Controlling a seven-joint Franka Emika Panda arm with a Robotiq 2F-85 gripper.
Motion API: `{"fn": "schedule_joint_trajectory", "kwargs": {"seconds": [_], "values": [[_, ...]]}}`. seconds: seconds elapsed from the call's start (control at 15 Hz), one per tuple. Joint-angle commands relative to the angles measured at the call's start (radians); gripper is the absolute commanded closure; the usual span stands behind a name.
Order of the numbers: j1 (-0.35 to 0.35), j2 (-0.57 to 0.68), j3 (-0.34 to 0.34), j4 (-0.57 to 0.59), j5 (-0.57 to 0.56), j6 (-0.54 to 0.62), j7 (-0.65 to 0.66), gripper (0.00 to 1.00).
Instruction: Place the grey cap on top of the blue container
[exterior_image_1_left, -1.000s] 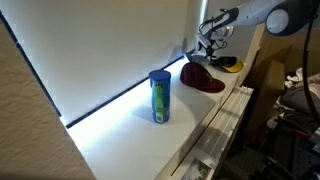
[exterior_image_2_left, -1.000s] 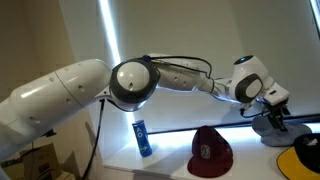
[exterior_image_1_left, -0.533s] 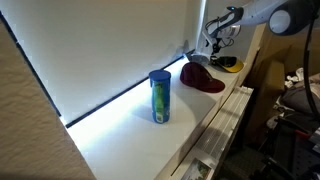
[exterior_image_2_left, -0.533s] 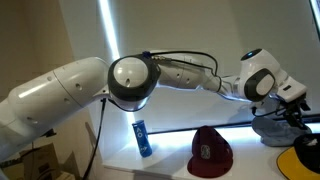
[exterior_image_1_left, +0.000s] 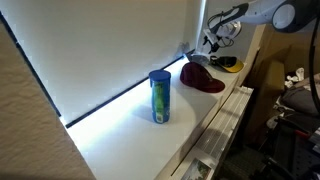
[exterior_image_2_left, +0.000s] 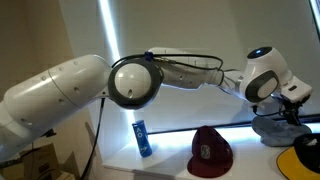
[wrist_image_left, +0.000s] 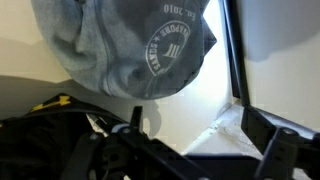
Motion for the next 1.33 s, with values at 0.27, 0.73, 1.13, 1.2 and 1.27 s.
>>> {"fn": "schedule_joint_trajectory", "kwargs": {"seconds": [0.27, 0.73, 1.13, 1.2, 1.27], "values": [[0.004, 0.009, 0.083, 0.039, 0.003, -0.070, -0.104, 0.00], [0.061, 0.001, 0.071, 0.038, -0.017, -0.159, -0.055, 0.00], [0.141, 0.016, -0.154, 0.019, -0.098, -0.058, 0.304, 0.00], [0.110, 0.011, -0.085, 0.033, -0.072, -0.089, 0.199, 0.00], [0.123, 0.014, -0.119, 0.033, -0.084, -0.086, 0.251, 0.00]]}}
